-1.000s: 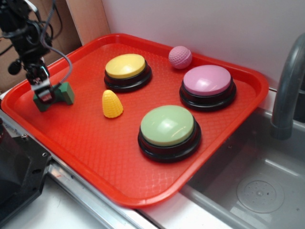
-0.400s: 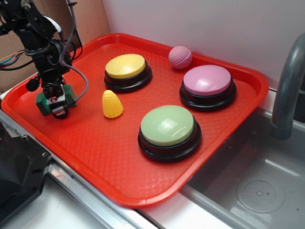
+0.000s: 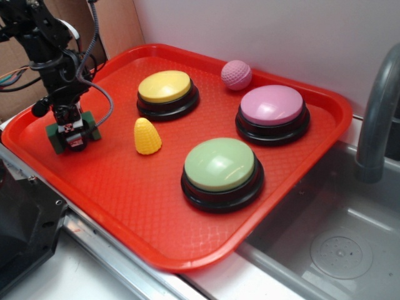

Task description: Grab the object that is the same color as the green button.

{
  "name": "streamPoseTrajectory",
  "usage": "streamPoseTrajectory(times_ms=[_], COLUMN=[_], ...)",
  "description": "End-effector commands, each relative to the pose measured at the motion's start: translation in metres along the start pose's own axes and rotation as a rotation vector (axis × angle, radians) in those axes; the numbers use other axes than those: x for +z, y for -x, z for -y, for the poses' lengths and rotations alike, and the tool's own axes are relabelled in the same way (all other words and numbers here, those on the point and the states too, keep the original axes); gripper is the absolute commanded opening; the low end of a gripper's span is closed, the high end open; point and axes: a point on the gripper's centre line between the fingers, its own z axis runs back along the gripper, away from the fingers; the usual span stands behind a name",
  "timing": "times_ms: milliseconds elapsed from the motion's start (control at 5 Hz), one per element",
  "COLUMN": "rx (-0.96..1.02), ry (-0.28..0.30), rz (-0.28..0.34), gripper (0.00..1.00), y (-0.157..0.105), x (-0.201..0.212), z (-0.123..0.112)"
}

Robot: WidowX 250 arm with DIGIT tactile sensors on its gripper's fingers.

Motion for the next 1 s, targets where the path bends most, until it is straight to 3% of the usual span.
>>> streamPoseTrajectory(times_ms=[0, 200, 400, 600, 800], rx=[0.113, 0.250, 0.349, 0.349, 0.351], ry=[-0.047, -0.081, -0.047, -0.028, -0.019], rz=[0.024, 0.070, 0.158, 0.129, 0.117], gripper=[0.00, 0.00, 0.00, 0.00, 0.00], y=[0.006, -0.004, 0.003, -0.007, -0.008], x=[0.035, 0.084, 0.134, 0.185, 0.200], z=[-0.013, 0.003, 0.014, 0.030, 0.040])
